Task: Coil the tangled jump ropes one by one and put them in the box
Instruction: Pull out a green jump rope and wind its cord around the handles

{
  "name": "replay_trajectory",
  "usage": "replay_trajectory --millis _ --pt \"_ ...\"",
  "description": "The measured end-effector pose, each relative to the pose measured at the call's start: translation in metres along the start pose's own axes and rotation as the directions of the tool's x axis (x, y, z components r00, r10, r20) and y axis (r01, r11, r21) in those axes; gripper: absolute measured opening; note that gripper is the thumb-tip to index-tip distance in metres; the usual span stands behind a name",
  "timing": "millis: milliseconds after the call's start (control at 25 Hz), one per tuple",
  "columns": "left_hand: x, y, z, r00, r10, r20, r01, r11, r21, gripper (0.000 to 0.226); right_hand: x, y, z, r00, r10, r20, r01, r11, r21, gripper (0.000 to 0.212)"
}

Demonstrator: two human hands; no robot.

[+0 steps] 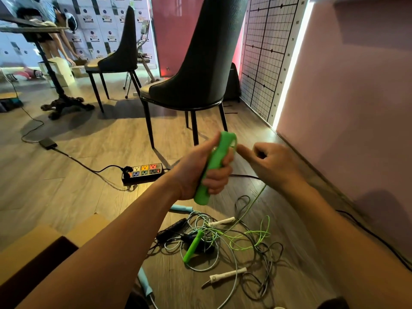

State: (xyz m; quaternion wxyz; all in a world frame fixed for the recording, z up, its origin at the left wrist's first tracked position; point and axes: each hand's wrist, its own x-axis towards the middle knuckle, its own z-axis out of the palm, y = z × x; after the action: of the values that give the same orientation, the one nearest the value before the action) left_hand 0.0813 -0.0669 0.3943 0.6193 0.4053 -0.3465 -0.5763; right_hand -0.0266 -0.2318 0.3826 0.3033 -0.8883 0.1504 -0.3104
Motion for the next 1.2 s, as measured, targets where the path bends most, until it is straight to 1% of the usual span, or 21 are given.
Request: replay_trajectory --millis 80,160,200,240,280,320,400,440,480,560,600,640,680,720,760,800,840,920,960,1080,1200 --pt "-0.003 0.011 -0.007 0.980 0.199 0.006 -0.190 0.943 -0.275 0.052 -0.004 0.008 0.018 0.945 0.153 0.289 -0.177 0.982 0.062 0.061" --pt "-0.009 0.017 -0.016 0.940 0.334 -0.073 -0.335 0.860 -0.385 0.049 -0.014 0.028 0.037 0.725 0.296 0.622 -0.246 0.955 -0.168 0.060" --pt "-0.011 0.017 -0.020 0.925 0.359 -0.128 -0.380 0.836 -0.396 0.049 -0.020 0.038 0.043 0.598 0.348 0.722 -0.207 0.937 -0.280 0.055" --pt "-0.012 0.015 -0.024 0.911 0.364 -0.194 -0.412 0.824 -0.388 0.048 -0.022 0.043 0.044 0.531 0.365 0.764 -0.177 0.930 -0.321 0.050" --pt "-0.013 0.012 -0.027 0.891 0.366 -0.269 -0.446 0.816 -0.368 0.046 -0.019 0.042 0.041 0.529 0.357 0.770 -0.177 0.934 -0.311 0.046" --pt "-0.012 0.010 -0.031 0.858 0.377 -0.348 -0.492 0.796 -0.352 0.044 -0.013 0.035 0.032 0.599 0.332 0.728 -0.216 0.943 -0.253 0.043" --pt "-0.009 0.010 -0.042 0.768 0.419 -0.484 -0.617 0.684 -0.388 0.040 0.001 0.015 0.010 0.864 0.248 0.439 -0.292 0.956 0.035 0.039" --pt "-0.009 0.013 -0.049 0.723 0.435 -0.537 -0.678 0.593 -0.434 0.039 0.006 0.011 0.004 0.917 0.212 0.339 -0.269 0.954 0.132 0.038" --pt "-0.009 0.017 -0.056 0.680 0.441 -0.586 -0.728 0.501 -0.468 0.039 0.007 0.009 0.000 0.908 0.209 0.364 -0.272 0.953 0.133 0.038" --pt "-0.015 0.021 -0.067 0.600 0.440 -0.668 -0.798 0.378 -0.469 0.041 -0.006 0.005 0.006 0.757 0.255 0.601 -0.245 0.964 -0.100 0.041" --pt "-0.018 0.022 -0.071 0.572 0.438 -0.694 -0.819 0.352 -0.453 0.042 -0.010 0.003 0.007 0.762 0.250 0.597 -0.222 0.967 -0.122 0.043" --pt "-0.020 0.024 -0.072 0.555 0.436 -0.708 -0.830 0.342 -0.440 0.042 -0.007 0.002 0.004 0.832 0.219 0.510 -0.236 0.971 -0.032 0.041" --pt "-0.022 0.025 -0.072 0.546 0.436 -0.716 -0.836 0.341 -0.429 0.042 -0.002 0.000 -0.003 0.917 0.182 0.354 -0.259 0.948 0.184 0.038" --pt "-0.023 0.026 -0.071 0.534 0.438 -0.723 -0.843 0.344 -0.414 0.041 0.004 -0.003 -0.013 0.957 0.158 0.244 -0.246 0.886 0.393 0.035" --pt "-0.023 0.026 -0.070 0.515 0.441 -0.735 -0.852 0.353 -0.386 0.039 0.007 -0.003 -0.019 0.957 0.141 0.252 -0.253 0.829 0.499 0.033" --pt "-0.022 0.026 -0.069 0.493 0.441 -0.750 -0.861 0.371 -0.348 0.037 0.006 -0.004 -0.021 0.933 0.130 0.334 -0.279 0.849 0.449 0.032" --pt "-0.019 0.026 -0.067 0.468 0.435 -0.769 -0.866 0.397 -0.303 0.034 -0.001 -0.003 -0.018 0.875 0.134 0.465 -0.273 0.930 0.246 0.032" --pt "-0.015 0.025 -0.068 0.415 0.396 -0.819 -0.863 0.456 -0.217 0.027 -0.018 -0.002 -0.003 0.701 0.189 0.688 -0.154 0.982 -0.113 0.034" --pt "-0.016 0.023 -0.070 0.394 0.371 -0.841 -0.851 0.493 -0.181 0.023 -0.019 -0.005 0.000 0.681 0.176 0.711 -0.138 0.984 -0.112 0.033" --pt "-0.018 0.014 -0.082 0.374 0.405 -0.834 -0.715 0.699 0.019 0.009 -0.010 -0.015 -0.005 0.816 0.011 0.577 -0.086 0.991 0.104 0.028" --pt "-0.014 0.000 -0.076 0.560 0.456 -0.692 -0.401 0.880 0.255 0.014 -0.009 -0.015 -0.004 0.896 -0.098 0.432 0.047 0.991 0.127 0.021"
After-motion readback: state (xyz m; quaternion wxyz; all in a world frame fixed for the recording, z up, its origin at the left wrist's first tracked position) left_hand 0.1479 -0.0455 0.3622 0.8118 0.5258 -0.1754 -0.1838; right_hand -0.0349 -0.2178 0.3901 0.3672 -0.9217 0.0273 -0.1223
